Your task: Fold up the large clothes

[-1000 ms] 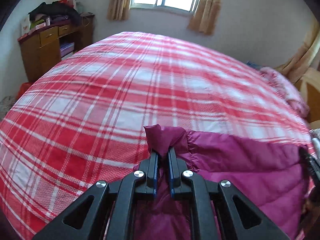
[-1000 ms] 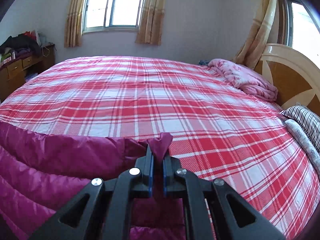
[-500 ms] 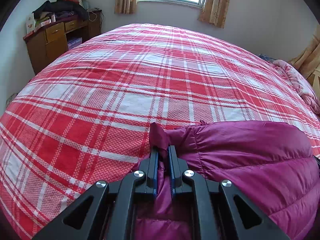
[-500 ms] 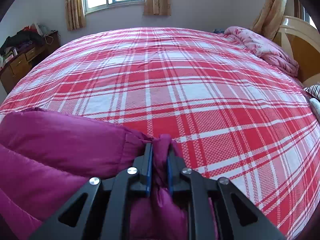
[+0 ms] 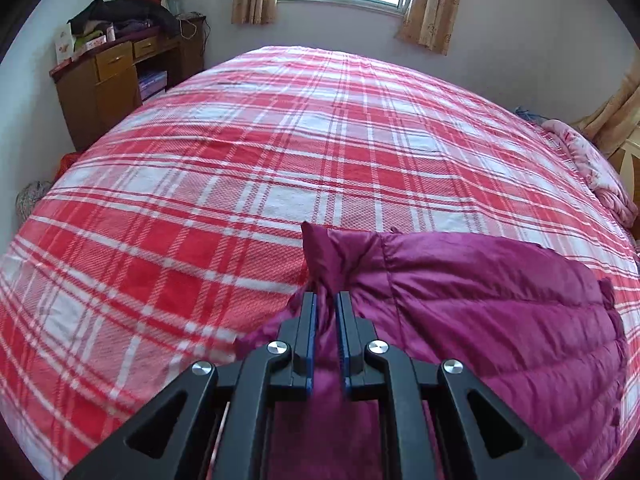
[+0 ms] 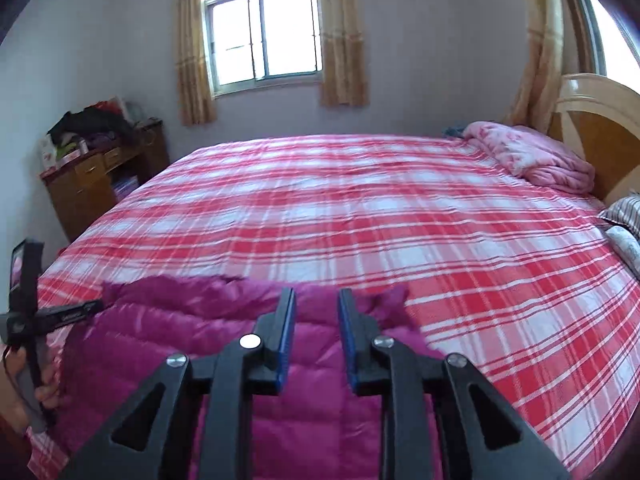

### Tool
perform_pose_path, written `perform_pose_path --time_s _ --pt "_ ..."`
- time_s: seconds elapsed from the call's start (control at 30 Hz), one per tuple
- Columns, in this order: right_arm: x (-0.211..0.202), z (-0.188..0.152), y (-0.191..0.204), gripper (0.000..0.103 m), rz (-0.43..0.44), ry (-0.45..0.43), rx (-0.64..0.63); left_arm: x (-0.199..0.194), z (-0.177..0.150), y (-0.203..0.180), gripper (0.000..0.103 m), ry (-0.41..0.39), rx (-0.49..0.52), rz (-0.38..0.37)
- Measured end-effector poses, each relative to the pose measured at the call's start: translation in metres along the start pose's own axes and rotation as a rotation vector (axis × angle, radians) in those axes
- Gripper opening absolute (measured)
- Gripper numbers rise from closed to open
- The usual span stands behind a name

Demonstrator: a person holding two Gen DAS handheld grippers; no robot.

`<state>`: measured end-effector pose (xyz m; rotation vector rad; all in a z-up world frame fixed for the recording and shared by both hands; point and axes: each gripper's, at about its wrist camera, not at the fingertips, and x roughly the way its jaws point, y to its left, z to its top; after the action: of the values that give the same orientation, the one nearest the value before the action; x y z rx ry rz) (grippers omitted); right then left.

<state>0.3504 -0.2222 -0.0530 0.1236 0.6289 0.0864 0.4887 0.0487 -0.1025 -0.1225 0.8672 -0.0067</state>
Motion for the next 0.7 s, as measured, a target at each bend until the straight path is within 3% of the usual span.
perform_pose_path --time_s 0.1,0.3,0.43,0.7 --pt "0.012 -0.022 0.036 0.025 0.08 0.054 0.007 -0.033 -0.015 -0.011 0.01 -0.033 0.06 0.002" --pt "0.064 -0.051 0.067 0.025 0.082 0.155 -0.03 -0.065 -0.051 -0.042 0.01 -0.056 0.15 -0.045" --pt "0.084 -0.065 0.063 0.023 0.047 0.175 -0.061 -0.057 -0.065 -0.07 0.01 -0.058 0.233 -0.061" --pt "0.09 -0.069 0.056 0.022 0.067 0.195 -0.018 -0.023 -0.078 -0.087 0.01 -0.057 0.251 0.003"
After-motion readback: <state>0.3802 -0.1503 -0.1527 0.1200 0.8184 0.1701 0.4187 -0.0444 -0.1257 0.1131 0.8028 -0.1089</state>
